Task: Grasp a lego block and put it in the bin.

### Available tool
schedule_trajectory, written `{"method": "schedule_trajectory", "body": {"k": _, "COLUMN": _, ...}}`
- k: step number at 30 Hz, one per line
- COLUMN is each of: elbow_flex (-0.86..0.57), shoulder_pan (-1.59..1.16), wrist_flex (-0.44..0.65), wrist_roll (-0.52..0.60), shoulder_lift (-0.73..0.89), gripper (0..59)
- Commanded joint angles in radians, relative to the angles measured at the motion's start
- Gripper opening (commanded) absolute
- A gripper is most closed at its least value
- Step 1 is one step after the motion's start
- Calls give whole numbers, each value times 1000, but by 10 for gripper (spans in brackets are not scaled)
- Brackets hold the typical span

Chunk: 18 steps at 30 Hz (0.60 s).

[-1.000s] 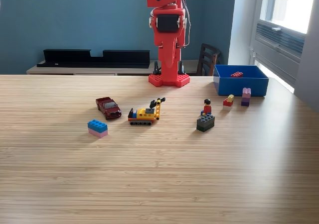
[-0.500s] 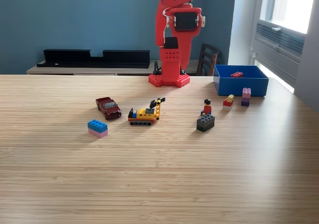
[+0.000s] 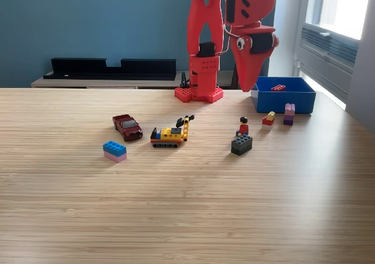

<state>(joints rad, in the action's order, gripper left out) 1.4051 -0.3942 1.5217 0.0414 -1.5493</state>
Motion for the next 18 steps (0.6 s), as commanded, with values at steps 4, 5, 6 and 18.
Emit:
{"method": "schedule_trajectory", "body": {"k": 4, "elbow_flex": 49, "shoulder_pan": -147, "wrist_flex": -48, "wrist_roll": -184, "shoulder_lift": -32, "gripper": 176}}
{"method": "schedule_trajectory", "body": {"k": 5, "elbow_flex": 57, "shoulder_pan": -163, "wrist_flex": -48, "wrist_roll": -193, "shoulder_lift": -32, "gripper": 197}}
{"method": "schedule_trajectory", "body": {"k": 6, "elbow_flex": 66, "shoulder_pan": -178, "wrist_flex": -49, "wrist_roll": -204, "shoulder_lift": -32, "gripper": 214}}
{"method": "schedule_trajectory", "body": {"k": 18, "elbow_flex": 250, "shoulder_pan": -278, "wrist_flex": -118, "wrist_roll": -253, "shoulder_lift": -32, "gripper": 301}}
